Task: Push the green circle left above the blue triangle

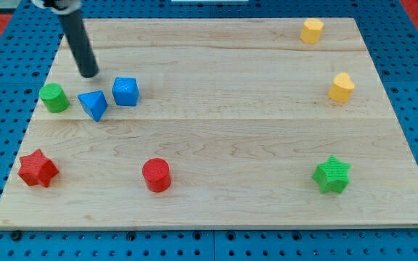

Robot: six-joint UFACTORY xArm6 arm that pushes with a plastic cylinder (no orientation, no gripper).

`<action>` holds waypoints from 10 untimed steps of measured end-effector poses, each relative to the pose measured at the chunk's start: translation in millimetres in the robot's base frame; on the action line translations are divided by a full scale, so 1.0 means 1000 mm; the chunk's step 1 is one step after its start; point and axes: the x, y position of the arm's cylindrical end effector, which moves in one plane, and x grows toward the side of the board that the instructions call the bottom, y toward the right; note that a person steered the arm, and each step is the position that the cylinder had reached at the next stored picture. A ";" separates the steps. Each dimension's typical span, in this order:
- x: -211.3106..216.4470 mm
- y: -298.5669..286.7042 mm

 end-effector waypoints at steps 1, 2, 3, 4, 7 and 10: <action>0.031 -0.067; 0.037 -0.072; 0.045 -0.072; 0.065 -0.072; 0.085 -0.069; 0.067 -0.067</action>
